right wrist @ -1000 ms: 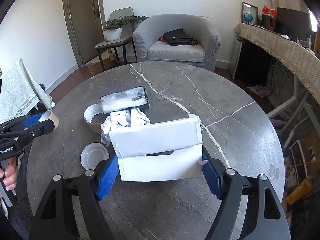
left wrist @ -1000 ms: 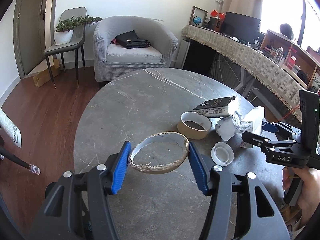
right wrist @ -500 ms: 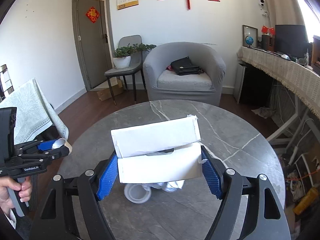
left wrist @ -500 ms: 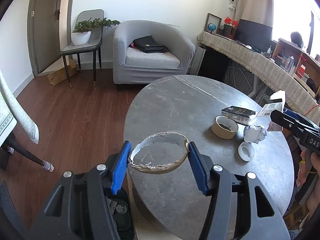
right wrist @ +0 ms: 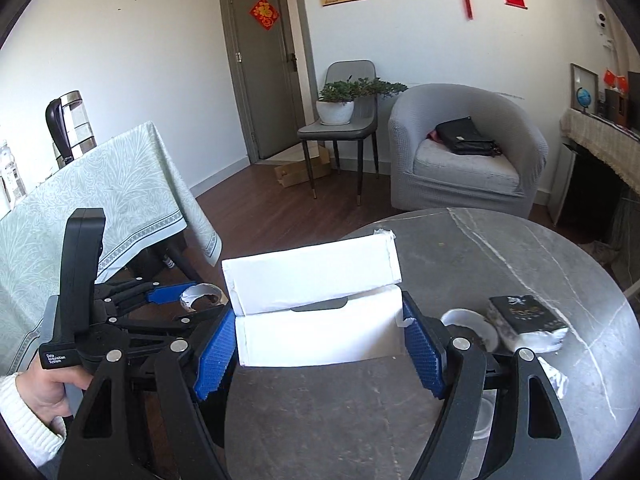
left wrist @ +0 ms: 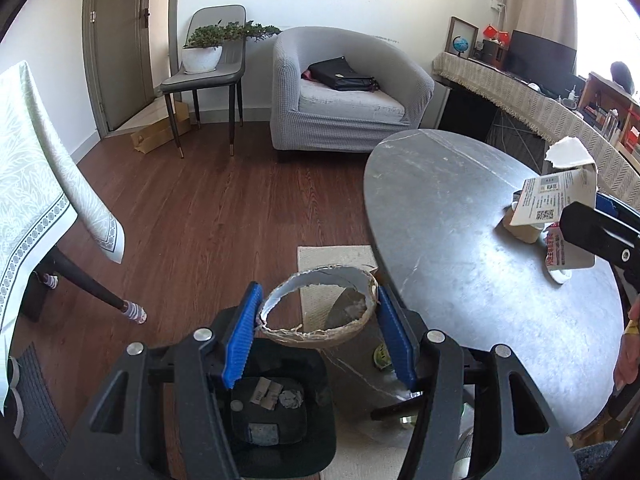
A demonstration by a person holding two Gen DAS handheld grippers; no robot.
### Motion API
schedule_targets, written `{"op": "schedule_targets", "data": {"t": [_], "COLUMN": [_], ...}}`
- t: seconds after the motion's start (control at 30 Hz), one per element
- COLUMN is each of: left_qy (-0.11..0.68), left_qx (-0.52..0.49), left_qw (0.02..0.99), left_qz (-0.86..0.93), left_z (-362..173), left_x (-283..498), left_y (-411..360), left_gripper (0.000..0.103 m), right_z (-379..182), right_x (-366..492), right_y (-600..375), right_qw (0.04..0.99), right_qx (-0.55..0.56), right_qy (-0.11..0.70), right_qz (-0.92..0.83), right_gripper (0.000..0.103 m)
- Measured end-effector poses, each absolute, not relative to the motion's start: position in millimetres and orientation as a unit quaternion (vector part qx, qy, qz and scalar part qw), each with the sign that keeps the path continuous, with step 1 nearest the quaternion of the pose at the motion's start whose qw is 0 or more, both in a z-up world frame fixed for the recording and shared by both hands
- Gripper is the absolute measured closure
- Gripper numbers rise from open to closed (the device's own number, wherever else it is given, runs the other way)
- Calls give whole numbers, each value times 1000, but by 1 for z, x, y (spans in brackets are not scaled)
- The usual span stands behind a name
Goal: Collect trash
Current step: 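Carry the tape roll over the bin and open the left tool while the right carries the box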
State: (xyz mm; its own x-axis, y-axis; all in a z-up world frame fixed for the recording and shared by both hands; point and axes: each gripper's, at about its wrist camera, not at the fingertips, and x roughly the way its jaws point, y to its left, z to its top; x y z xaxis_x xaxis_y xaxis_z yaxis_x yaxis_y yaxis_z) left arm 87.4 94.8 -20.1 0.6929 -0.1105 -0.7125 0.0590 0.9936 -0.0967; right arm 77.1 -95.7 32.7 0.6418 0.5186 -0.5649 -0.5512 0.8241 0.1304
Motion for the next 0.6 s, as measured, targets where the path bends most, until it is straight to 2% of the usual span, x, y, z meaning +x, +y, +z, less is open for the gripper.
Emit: {"op": "schedule_targets", "data": {"t": [0.6], "left_qy": [513], "left_qx": [30], "left_qw": [858], "left_qz": [-29], "left_z": [-110], "left_x": [74], "left_y": [154], "left_gripper": [42], "right_z": [3], "right_x": [87], "right_y": [-8], "right_qw": [875], "right_qx": [-45], "right_qy": [338], "right_qz": [344], "right_gripper": [26]}}
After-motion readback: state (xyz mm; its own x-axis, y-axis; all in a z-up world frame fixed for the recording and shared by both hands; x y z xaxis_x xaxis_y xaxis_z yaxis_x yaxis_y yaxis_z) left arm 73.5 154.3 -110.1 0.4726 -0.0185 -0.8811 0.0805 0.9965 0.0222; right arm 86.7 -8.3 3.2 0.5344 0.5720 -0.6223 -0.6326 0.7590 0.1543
